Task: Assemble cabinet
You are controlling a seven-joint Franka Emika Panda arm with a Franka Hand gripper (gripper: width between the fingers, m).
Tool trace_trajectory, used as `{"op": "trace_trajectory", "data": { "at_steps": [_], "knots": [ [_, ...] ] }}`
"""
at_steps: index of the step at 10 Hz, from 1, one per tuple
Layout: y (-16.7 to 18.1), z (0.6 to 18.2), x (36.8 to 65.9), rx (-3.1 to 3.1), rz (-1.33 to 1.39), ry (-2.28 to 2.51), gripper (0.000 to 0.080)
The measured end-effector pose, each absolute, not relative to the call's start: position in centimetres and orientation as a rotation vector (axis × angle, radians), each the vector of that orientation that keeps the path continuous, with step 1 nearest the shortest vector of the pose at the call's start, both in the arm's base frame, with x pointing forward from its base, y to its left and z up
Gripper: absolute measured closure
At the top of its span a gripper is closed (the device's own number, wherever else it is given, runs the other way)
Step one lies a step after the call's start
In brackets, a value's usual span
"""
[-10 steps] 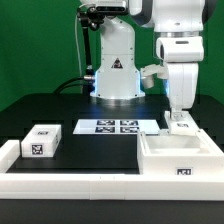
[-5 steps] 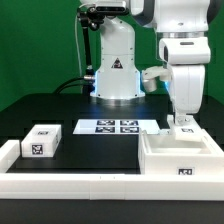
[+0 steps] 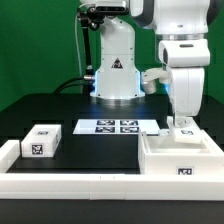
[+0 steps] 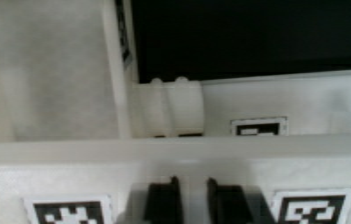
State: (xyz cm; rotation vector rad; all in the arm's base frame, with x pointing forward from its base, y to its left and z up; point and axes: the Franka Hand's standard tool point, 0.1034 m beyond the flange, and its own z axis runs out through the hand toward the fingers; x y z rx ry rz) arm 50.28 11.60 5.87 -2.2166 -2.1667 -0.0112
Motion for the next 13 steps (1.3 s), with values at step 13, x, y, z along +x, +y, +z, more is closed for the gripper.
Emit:
{"op": "trace_trajectory", "data": {
  "at_steps": [13],
  "knots": [
    [11.4, 5.6, 58.4, -2.220, -0.046, -2.163, 0.0656]
  ]
}}
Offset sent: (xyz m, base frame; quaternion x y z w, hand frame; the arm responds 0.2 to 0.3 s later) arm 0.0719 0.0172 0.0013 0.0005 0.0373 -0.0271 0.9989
